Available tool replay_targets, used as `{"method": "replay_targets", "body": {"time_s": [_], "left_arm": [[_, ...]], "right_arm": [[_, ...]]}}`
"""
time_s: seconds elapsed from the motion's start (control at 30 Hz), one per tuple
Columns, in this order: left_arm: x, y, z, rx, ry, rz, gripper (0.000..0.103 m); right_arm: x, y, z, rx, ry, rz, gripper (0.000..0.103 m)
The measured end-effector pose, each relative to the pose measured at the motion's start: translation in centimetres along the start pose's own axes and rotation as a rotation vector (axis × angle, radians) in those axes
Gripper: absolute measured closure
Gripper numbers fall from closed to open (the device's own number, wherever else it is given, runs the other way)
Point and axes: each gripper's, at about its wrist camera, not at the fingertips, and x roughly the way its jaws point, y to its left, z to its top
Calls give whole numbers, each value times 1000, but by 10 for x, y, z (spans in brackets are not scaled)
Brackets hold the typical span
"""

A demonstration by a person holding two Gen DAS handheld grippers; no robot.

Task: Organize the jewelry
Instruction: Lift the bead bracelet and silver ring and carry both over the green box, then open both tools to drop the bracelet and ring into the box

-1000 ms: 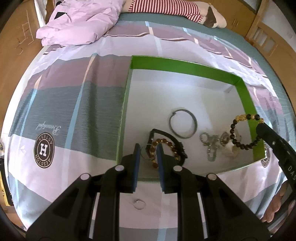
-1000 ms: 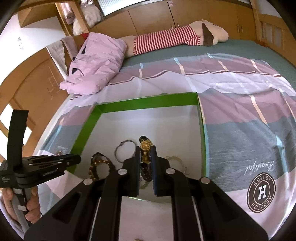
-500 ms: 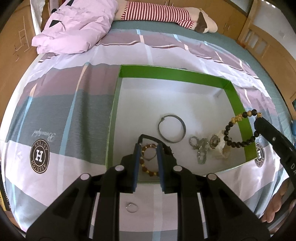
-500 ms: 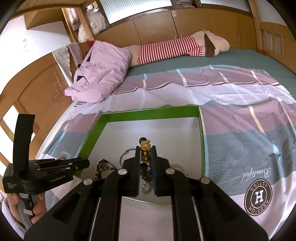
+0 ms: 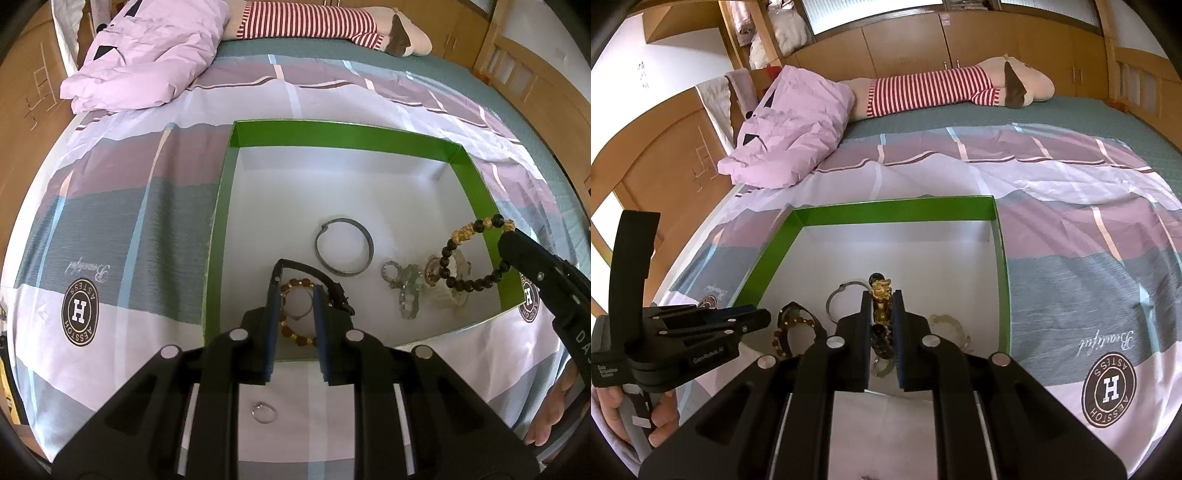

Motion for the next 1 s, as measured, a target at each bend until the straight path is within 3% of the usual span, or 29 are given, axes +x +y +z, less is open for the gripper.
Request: {"method": "replay_targets", "body": {"time_s": [0.7, 1.0], "left_arm": [[15, 6, -2, -3, 21, 24, 85], [21, 7, -4, 5, 34, 33, 85]], "right_arm": [[6, 4, -3, -9, -1, 4, 92], [21, 4, -10, -13, 48, -7, 92]]}}
